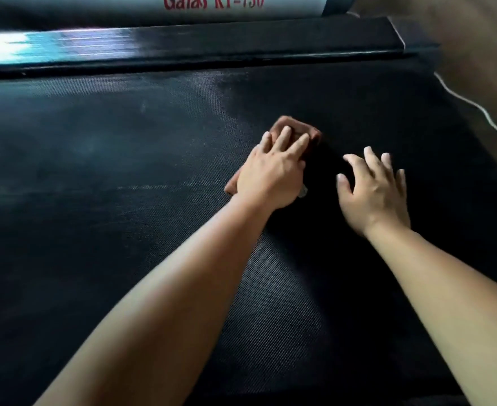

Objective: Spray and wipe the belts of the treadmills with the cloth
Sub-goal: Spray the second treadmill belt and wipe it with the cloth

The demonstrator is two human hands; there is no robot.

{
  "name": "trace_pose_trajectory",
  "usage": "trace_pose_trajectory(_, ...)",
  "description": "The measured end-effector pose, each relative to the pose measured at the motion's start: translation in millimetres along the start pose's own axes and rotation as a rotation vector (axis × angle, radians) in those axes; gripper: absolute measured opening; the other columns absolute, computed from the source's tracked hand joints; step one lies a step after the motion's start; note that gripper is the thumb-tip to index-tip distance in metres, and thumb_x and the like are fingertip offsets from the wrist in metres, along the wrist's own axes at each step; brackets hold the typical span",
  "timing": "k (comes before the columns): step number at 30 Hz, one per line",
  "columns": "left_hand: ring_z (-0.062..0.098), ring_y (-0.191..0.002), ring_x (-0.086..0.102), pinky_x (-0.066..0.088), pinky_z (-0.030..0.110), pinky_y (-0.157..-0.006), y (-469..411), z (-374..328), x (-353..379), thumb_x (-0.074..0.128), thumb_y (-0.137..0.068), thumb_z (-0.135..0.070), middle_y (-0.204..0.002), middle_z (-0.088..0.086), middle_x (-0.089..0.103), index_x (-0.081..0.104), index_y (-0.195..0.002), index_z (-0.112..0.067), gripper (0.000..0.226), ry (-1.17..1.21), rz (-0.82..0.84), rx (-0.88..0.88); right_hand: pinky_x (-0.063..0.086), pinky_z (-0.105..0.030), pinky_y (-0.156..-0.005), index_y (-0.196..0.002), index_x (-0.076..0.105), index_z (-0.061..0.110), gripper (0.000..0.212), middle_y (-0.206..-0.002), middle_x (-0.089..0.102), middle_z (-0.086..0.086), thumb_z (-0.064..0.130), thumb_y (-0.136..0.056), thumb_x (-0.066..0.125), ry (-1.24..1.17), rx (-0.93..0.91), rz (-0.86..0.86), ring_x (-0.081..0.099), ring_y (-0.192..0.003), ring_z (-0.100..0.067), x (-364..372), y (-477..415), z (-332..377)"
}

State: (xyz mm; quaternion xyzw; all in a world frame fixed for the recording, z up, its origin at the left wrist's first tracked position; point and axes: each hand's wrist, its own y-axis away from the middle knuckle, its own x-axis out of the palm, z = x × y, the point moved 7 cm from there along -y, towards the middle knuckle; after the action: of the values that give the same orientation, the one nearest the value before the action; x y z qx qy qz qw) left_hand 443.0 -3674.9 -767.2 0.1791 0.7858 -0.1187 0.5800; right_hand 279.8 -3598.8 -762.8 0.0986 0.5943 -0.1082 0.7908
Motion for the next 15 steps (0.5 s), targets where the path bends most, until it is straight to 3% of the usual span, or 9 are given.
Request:
trace_pose_trajectory(4, 0.029, -0.155, 0.006, 0.009, 0.041, -0.126, 59.4, -21.5, 1.5, 0.037, -0.104, -0.043, -0.168, -0.001, 0.01, 0.019, -0.156, -0.044, 0.056, 0.04, -0.004, 0.025, -0.003, -0.048, -0.123, -0.15, 0.029, 0.037, 0.05, -0.166, 0.01, 0.0, 0.047, -0.101, 0.031, 0.019, 0.009, 0.002, 0.0, -0.153, -0.023, 5.8, 0.5, 0.6)
trace_pose_trajectory(8, 0.025, -0.155, 0.01, 0.01, 0.039, -0.126, 118.1, 12.5, -11.1, 0.034, -0.101, -0.046, -0.167, -0.001, 0.016, 0.023, -0.156, -0.042, 0.056, 0.022, -0.036, -0.022, -0.005, -0.049, -0.122, -0.152, 0.023, 0.039, 0.052, -0.167, 0.006, 0.0, 0.049, -0.101, 0.025, 0.055, 0.011, 0.01, -0.003, -0.153, -0.023, 7.5, -0.7, 0.6)
trace_pose_trajectory(11, 0.023, -0.154, 0.011, 0.006, 0.032, -0.123, 126.1, 57.4, -28.1, 0.043, -0.104, -0.038, -0.166, 0.0, 0.02, 0.031, -0.155, -0.038, 0.052, 0.047, -0.087, -0.172, -0.004, -0.049, -0.122, -0.152, 0.022, 0.039, 0.052, -0.167, 0.005, 0.001, 0.05, -0.101, 0.024, 0.067, 0.008, 0.011, -0.003, -0.153, -0.024, 6.8, -1.0, 1.6)
trace_pose_trajectory(15, 0.027, -0.154, 0.012, 0.007, 0.034, -0.125, 94.8, 109.2, -46.2, 0.046, -0.104, -0.036, -0.168, -0.002, 0.014, 0.027, -0.156, -0.04, 0.055, 0.044, -0.12, -0.355, -0.004, -0.05, -0.122, -0.152, 0.022, 0.04, 0.053, -0.167, 0.006, 0.001, 0.05, -0.101, 0.023, 0.069, 0.01, 0.009, -0.002, -0.153, -0.024, 7.0, -1.0, 2.7)
